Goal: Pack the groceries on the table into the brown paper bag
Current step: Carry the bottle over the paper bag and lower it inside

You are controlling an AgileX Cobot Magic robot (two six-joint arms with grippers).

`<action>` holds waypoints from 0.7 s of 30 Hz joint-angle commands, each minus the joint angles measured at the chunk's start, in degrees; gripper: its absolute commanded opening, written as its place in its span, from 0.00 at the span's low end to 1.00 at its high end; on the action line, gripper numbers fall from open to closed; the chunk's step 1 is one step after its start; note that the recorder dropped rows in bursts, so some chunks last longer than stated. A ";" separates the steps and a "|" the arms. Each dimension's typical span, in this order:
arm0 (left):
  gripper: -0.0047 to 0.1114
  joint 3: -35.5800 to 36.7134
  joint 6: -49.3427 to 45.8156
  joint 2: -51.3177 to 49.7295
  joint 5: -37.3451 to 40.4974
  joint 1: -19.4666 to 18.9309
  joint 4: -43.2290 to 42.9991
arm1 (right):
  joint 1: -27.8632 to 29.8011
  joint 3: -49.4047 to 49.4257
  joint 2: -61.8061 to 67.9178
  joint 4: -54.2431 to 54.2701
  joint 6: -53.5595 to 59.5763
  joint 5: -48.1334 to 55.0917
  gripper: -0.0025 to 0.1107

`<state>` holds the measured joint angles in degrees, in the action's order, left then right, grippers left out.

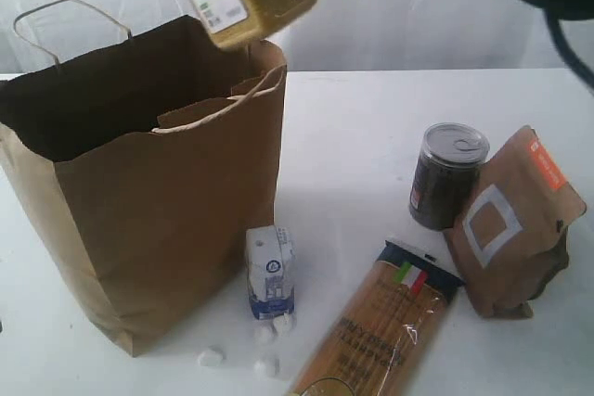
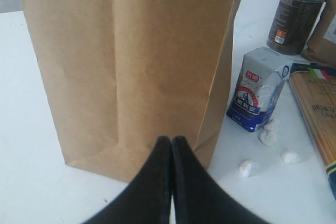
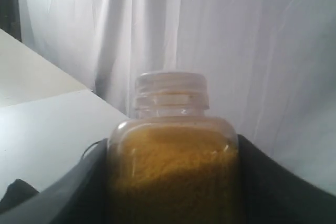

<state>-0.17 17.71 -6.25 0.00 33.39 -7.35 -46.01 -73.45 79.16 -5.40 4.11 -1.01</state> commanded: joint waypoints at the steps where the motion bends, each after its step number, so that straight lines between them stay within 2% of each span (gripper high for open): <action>1: 0.04 0.17 0.31 0.30 0.00 -0.11 -0.39 | -3.08 -3.10 2.33 -1.14 0.84 -5.95 0.02; 4: 0.04 0.17 0.31 0.30 0.00 -0.11 -0.39 | -4.72 -4.17 5.37 -3.52 0.84 -6.64 0.02; 14: 0.04 0.17 0.31 0.30 -0.33 -0.11 -0.80 | -4.88 -5.92 14.24 -4.56 0.61 -7.44 0.02; 21: 0.04 0.17 0.31 0.30 -0.33 -0.11 -0.80 | -4.88 -5.92 15.36 -6.00 4.22 -2.12 0.02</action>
<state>-0.17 17.71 -6.25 0.00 33.39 -7.93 -50.82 -78.18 95.77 -10.15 5.01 0.00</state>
